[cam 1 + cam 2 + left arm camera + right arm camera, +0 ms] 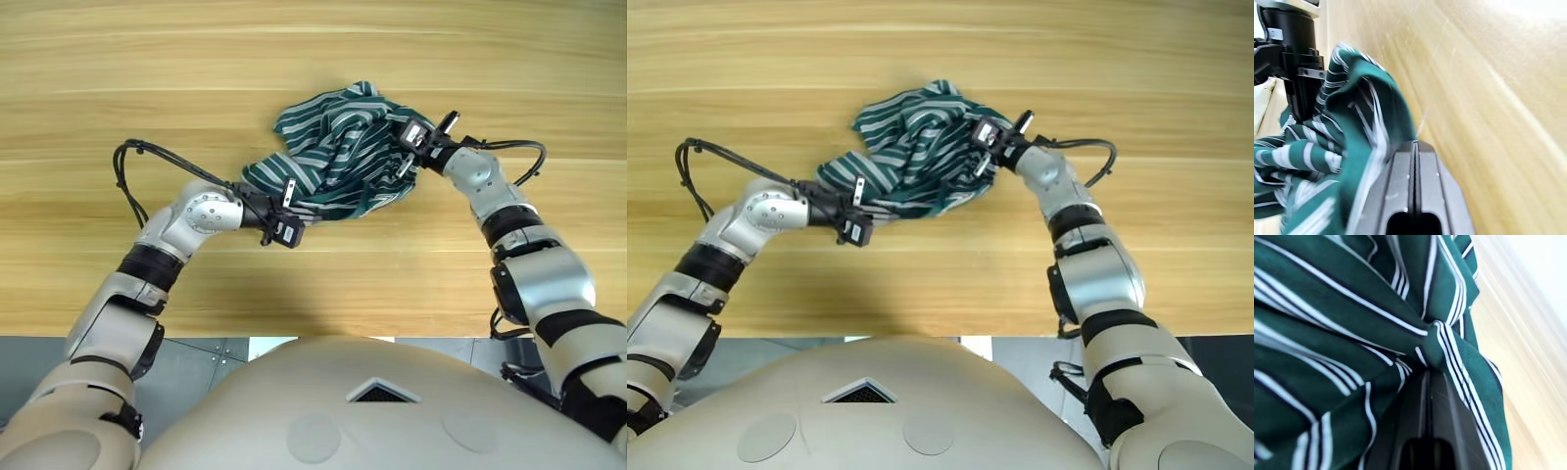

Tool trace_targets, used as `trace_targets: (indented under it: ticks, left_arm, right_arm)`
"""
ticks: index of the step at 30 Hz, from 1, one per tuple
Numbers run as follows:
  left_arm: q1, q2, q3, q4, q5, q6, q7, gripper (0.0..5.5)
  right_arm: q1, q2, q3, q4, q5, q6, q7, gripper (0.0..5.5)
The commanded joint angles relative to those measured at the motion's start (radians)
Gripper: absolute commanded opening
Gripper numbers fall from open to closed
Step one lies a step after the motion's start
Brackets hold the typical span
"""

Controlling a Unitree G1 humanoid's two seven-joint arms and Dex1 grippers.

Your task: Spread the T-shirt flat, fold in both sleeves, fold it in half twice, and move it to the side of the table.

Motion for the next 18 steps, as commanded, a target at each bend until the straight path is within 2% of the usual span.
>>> trace_targets:
  ticks: [1,6,9,14,16,18]
  left_arm:
    - [0.02,0.005,0.007,-0.011,-0.032,0.011,0.01,0.02]
    - [0.021,0.002,0.042,-0.007,-0.083,0.019,0.035,0.02]
    - [0.008,-0.008,0.07,-0.002,-0.123,0.026,0.049,0.02]
    - [-0.019,0.024,0.136,-0.015,-0.246,0.036,0.012,0.02]
    - [-0.039,0.045,0.162,0.002,-0.273,0.037,-0.005,0.3]
    - [-0.055,0.067,0.187,0.026,-0.305,0.032,-0.026,0.6]
  right_arm:
    - [-0.014,-0.016,-0.051,0.091,0.011,0.138,-0.057,0.01]
    - [-0.047,-0.005,-0.104,0.082,0.048,0.112,-0.042,0.01]
    - [-0.033,0.002,-0.114,0.042,0.065,0.031,0.037,0.01]
    - [0.002,-0.053,-0.134,-0.063,0.11,-0.103,0.185,0.01]
    - [0.017,-0.08,-0.154,-0.113,0.137,-0.132,0.233,0.0]
    - [0.025,-0.105,-0.19,-0.162,0.175,-0.14,0.256,0.28]
